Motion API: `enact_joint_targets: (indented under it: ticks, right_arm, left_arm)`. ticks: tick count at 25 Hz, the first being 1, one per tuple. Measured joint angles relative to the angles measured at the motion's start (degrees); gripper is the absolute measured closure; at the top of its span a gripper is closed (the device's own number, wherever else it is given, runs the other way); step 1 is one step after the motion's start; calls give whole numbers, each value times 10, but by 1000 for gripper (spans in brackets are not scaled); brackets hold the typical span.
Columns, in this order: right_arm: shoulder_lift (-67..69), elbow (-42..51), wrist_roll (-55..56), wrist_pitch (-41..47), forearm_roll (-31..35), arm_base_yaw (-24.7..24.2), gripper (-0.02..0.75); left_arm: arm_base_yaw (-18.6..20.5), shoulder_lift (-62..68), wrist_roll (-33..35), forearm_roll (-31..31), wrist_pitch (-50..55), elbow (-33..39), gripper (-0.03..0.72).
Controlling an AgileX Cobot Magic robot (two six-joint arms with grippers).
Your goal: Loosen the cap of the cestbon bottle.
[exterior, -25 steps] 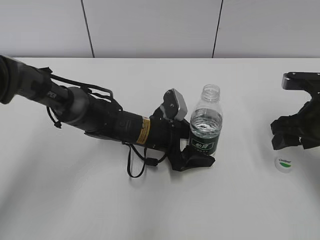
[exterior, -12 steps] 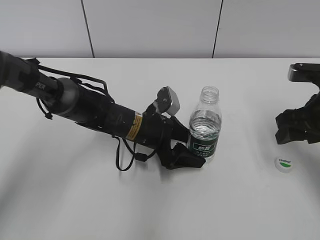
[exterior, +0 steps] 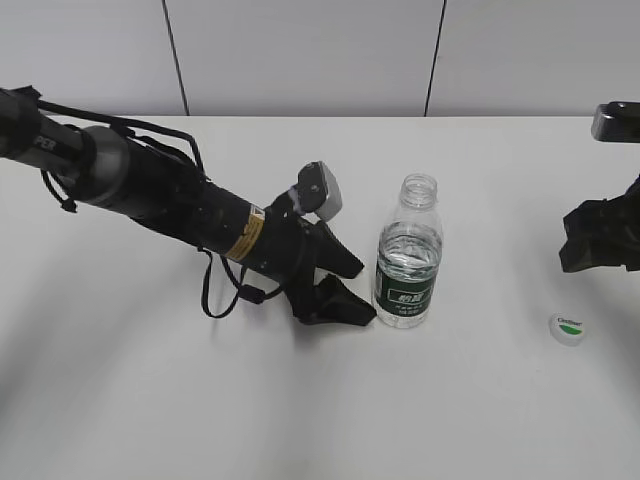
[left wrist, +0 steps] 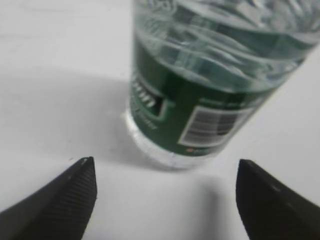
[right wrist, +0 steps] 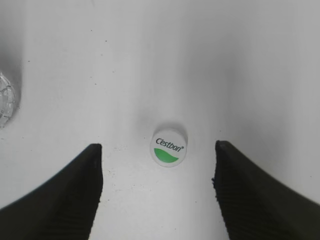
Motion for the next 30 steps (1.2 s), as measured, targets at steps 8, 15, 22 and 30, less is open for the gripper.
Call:
enact_joint_targets:
  ticks: [8, 15, 22, 30]
  right_arm:
    - [-37, 0, 0, 14, 7, 0, 211]
    - [-86, 0, 1, 53, 14, 0, 211]
    - [-145, 0, 0, 97, 14, 0, 211]
    - [-227, 0, 0, 185, 16, 0, 211]
  left_arm:
    - [36, -59, -76, 21, 65, 2, 9]
    - [38, -143, -92, 21, 189, 33, 26]
    - [36, -231, -114, 7, 380, 126, 41]
    - [-31, -338, -107, -190, 661, 232, 47]
